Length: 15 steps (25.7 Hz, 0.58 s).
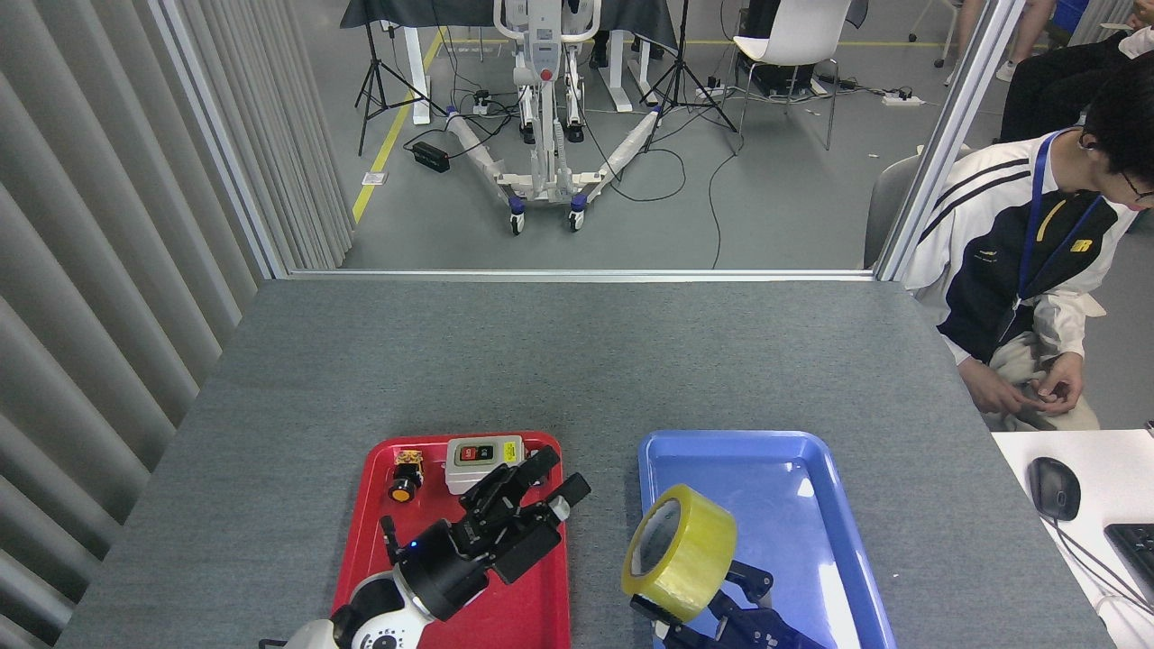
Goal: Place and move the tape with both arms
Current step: 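Grasp the tape with the right gripper and release it from the left, then withdraw the left gripper and lower the tape into the blue tray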
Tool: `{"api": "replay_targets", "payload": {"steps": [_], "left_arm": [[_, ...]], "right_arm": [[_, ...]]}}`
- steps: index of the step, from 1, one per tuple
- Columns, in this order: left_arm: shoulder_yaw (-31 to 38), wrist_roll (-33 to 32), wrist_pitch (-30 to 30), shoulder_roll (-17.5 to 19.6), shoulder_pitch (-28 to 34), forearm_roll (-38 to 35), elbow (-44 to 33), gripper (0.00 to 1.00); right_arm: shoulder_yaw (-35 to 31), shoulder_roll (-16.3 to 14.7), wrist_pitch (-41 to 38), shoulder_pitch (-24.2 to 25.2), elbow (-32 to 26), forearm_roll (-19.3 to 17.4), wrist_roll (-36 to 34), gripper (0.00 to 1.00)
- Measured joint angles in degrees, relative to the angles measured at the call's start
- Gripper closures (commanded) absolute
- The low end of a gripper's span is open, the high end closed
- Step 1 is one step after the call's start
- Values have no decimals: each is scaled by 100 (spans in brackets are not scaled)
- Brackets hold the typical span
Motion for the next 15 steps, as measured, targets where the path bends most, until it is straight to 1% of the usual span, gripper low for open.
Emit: {"api": "replay_targets", "payload": {"steps": [2,4,6,8,9,11,14,15], "left_arm": [[117,21,418,165,73,156,-15,0],[205,178,877,319,178,222,-42,0],[256,595,1201,460,280,181,-75,0],[282,1198,1418,592,392,-139,-178,1],[294,1485,1558,649,453,-414,-275,1],[300,1882,2089,737,617,-1216,-585,1],[283,2112,3444,818,992,-2689,-1138,0],[279,2139,3991,823,1123,-3118,-1276,0]], "right_arm": [[-91,-49,-7,-2,0,12,-19,100],[-239,-155,-7,-15,-5,24,-35,100],[-492,-249,-7,-18,-26,30,27,100],[-735,-300,-7,-21,-47,30,400,100],[-844,-317,12,-25,-64,21,772,100],[-995,-331,147,-83,-123,-26,1694,100],[-1072,-307,551,-282,-182,-193,3289,100],[-1074,-296,693,-383,-191,-291,3856,100]]}}
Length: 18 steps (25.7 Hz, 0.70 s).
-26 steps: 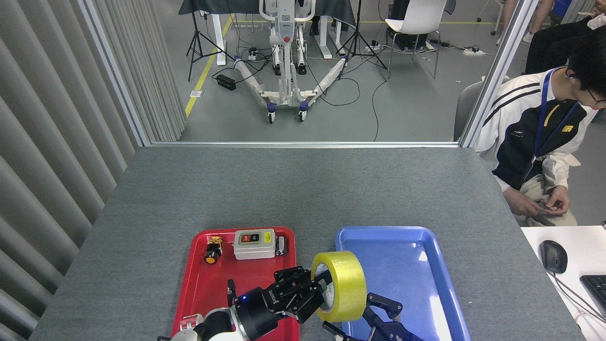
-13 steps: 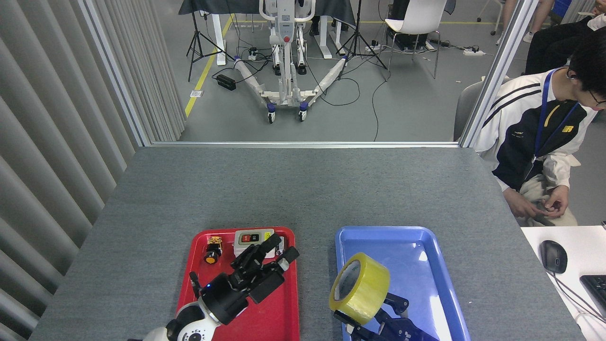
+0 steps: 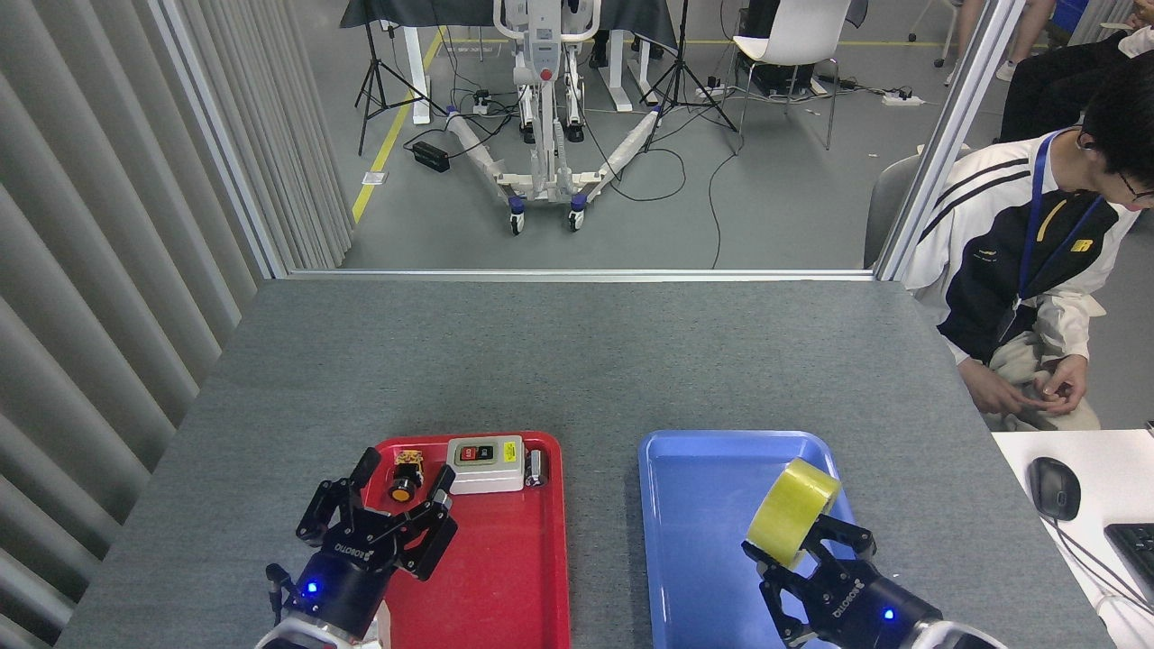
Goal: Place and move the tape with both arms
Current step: 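Withdraw the left gripper and lower the tape into the blue tray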
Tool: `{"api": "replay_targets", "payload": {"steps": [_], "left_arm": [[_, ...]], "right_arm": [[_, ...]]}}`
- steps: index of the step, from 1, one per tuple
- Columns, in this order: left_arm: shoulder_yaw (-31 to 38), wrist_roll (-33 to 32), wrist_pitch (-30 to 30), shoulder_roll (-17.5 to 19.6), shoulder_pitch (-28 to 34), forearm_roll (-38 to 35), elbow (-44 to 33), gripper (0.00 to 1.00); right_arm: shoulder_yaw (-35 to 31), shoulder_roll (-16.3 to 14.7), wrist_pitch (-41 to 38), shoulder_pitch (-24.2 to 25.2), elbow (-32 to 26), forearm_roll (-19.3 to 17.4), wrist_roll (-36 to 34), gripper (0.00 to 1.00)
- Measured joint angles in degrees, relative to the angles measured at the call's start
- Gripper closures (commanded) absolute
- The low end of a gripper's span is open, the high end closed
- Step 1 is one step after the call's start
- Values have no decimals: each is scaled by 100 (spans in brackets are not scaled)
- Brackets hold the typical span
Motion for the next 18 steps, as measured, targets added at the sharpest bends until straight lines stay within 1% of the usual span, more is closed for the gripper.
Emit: {"api": "replay_targets", "payload": {"steps": [1,3,4,5,6,7,8,9,10,13,18], "left_arm": [[-7,3,417,-1,117,-272,-125,0],[-10,10,914,-13,250,-541,-259,0],[-12,10,995,-17,294,-575,-290,0],[-10,10,996,-26,324,-576,-313,0],[-5,10,944,-28,349,-544,-322,0],[2,10,868,-33,377,-495,-327,0],[8,10,793,-39,409,-435,-326,0],[18,10,754,-52,446,-384,-318,0],[28,9,713,-61,468,-348,-310,0],[111,8,678,-80,527,-276,-295,0],[179,8,652,-129,560,-176,-294,0]], "right_arm": [[0,6,144,-108,-6,-118,572,100],[26,16,317,-338,0,-347,1520,100],[51,19,396,-438,2,-460,1954,100],[99,24,446,-554,8,-544,2341,97],[155,30,469,-644,11,-621,2746,75],[198,33,494,-714,13,-672,3027,51],[230,33,519,-774,16,-712,3296,32],[258,33,536,-810,21,-740,3504,9],[275,33,538,-824,29,-756,3642,0],[308,31,560,-833,55,-782,3835,0],[393,51,561,-798,86,-825,3870,0]]}}
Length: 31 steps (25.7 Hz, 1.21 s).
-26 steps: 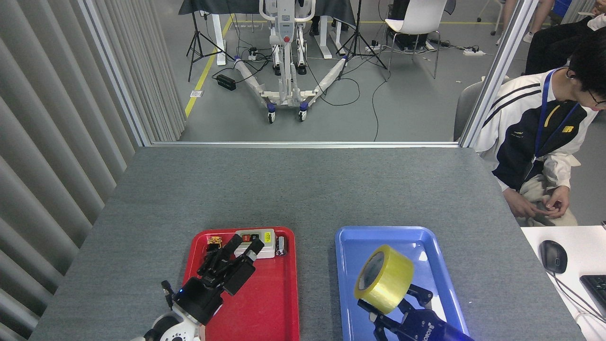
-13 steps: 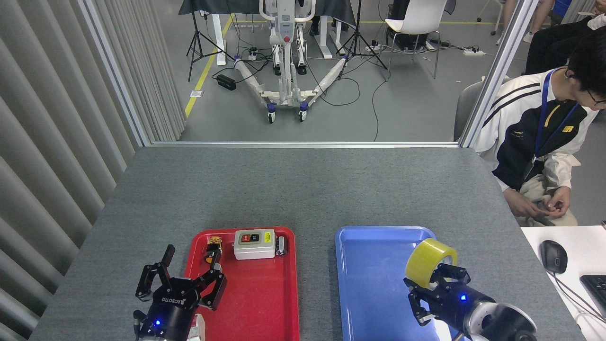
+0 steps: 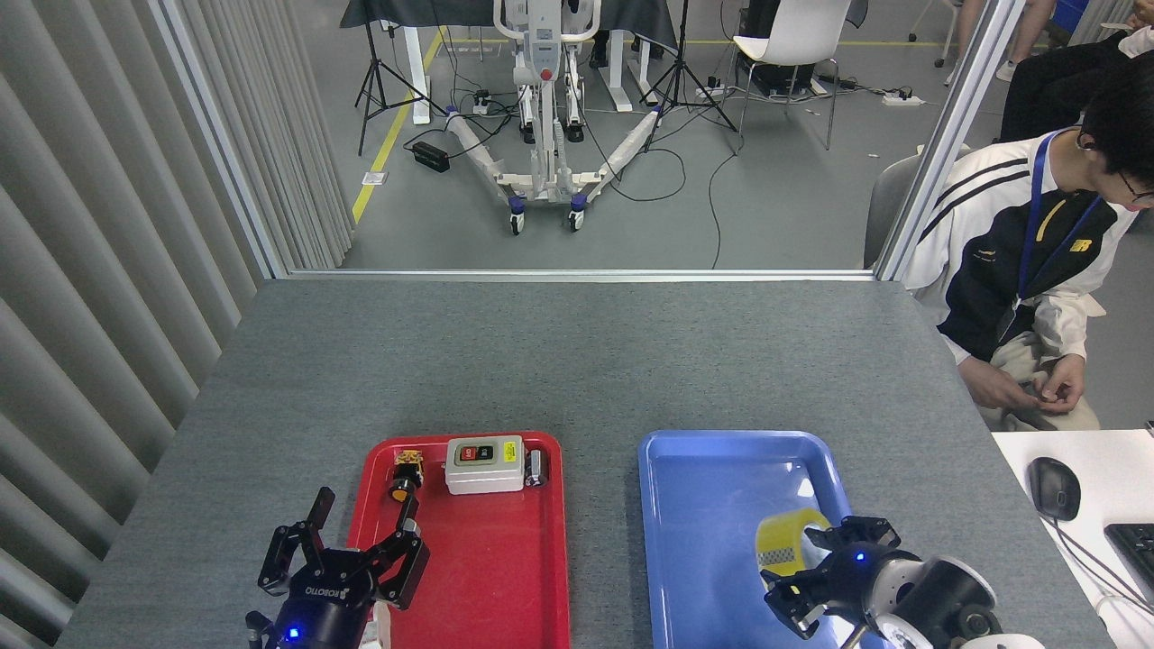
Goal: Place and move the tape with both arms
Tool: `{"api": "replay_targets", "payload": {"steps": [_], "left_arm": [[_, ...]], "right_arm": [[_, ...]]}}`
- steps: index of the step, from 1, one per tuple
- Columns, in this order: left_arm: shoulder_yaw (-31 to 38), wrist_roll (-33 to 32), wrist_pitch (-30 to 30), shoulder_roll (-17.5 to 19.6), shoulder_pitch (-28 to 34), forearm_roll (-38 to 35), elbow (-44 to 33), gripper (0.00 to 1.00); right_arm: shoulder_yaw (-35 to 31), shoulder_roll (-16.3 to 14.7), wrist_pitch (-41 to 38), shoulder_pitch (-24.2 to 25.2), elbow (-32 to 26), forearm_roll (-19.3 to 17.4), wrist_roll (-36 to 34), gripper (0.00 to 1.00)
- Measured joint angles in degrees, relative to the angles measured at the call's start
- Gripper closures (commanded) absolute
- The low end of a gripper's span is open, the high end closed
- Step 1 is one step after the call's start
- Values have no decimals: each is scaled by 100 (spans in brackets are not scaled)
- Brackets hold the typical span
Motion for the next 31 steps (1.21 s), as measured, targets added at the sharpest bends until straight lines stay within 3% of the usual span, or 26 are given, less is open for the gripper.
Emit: {"api": "replay_targets", "payload": {"steps": [9,12,14,17,20,25,31], "left_arm": [[23,3,-4,-29,14,44,18,0],[27,4,-4,-29,45,46,21,0],[33,4,-4,-30,69,46,22,0],[37,4,-4,-27,80,58,31,0],[43,-4,-4,-18,84,134,71,0],[46,-14,-34,1,85,244,111,0],[46,-16,-52,12,95,264,118,0]], "right_arm": [[-59,3,68,140,-6,-287,-410,0],[-233,-3,348,287,-20,-500,-1235,2],[-342,4,570,439,-19,-548,-2295,3],[-406,89,1063,685,-13,-256,-4140,4],[-359,350,1954,916,-2,235,-5102,4],[-102,637,3156,1085,8,513,-5517,5],[-21,777,3656,1169,33,542,-5634,1]]}}
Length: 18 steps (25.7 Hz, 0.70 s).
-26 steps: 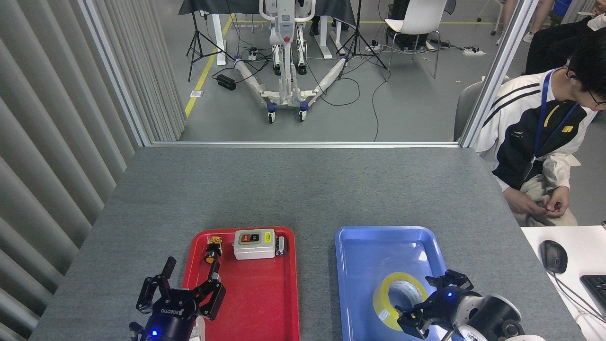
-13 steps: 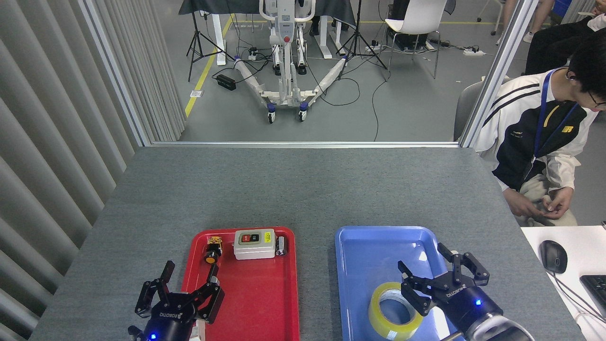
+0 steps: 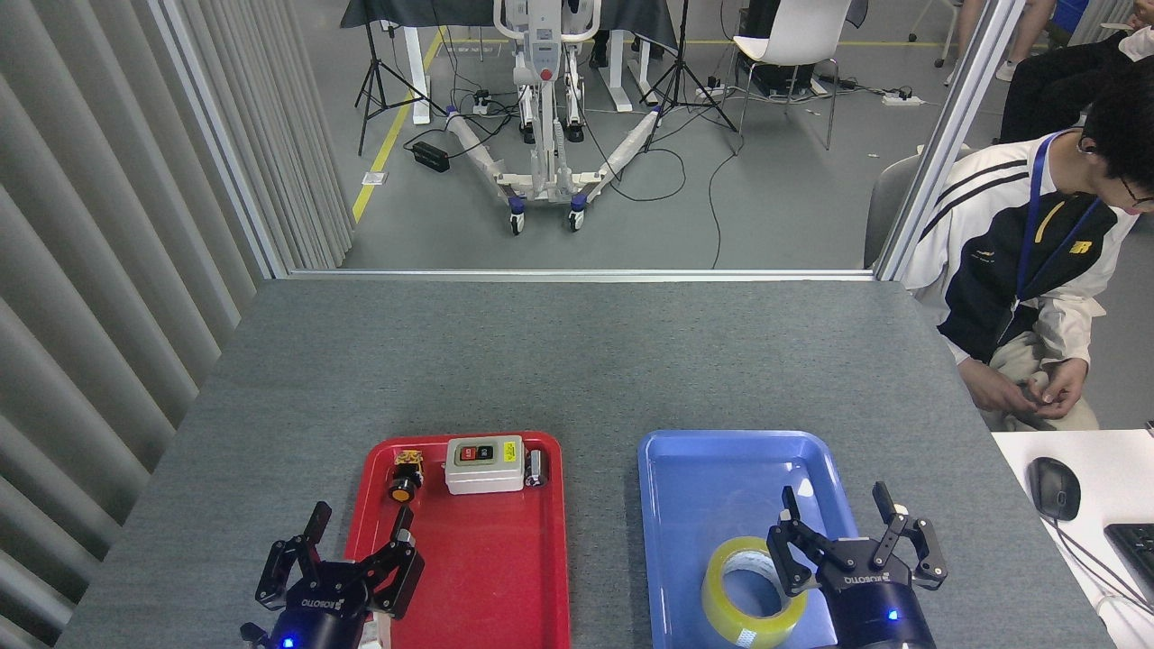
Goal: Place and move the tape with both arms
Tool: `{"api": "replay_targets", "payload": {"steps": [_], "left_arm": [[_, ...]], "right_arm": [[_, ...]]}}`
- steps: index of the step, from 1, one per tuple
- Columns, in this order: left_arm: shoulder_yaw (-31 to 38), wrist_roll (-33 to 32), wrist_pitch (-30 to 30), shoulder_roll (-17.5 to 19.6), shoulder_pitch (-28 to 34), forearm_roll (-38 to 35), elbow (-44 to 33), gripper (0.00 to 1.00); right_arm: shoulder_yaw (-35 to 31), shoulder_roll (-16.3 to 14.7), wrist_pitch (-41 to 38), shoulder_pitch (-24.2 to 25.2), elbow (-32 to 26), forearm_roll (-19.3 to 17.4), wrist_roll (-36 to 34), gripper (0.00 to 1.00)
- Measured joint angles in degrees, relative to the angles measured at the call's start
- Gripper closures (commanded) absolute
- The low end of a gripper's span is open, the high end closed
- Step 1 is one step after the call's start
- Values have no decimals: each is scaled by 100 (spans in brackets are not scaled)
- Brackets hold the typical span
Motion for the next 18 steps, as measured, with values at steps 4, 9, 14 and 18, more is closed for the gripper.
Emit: {"api": "replay_targets", "payload": {"steps": [4,9,14,18], "left_arm": [[37,-2,13,6,84,2,3,0],[241,1,36,-33,98,0,3,0],[293,15,-32,-24,3,-5,1,0],[298,23,-76,-40,-24,-18,164,0]], "right_arm": [[-28,43,30,33,21,-144,-218,0],[-41,83,-16,47,148,-375,-345,0],[-23,116,-143,75,231,-432,-333,0],[-11,129,-182,84,229,-441,-309,0]]}}
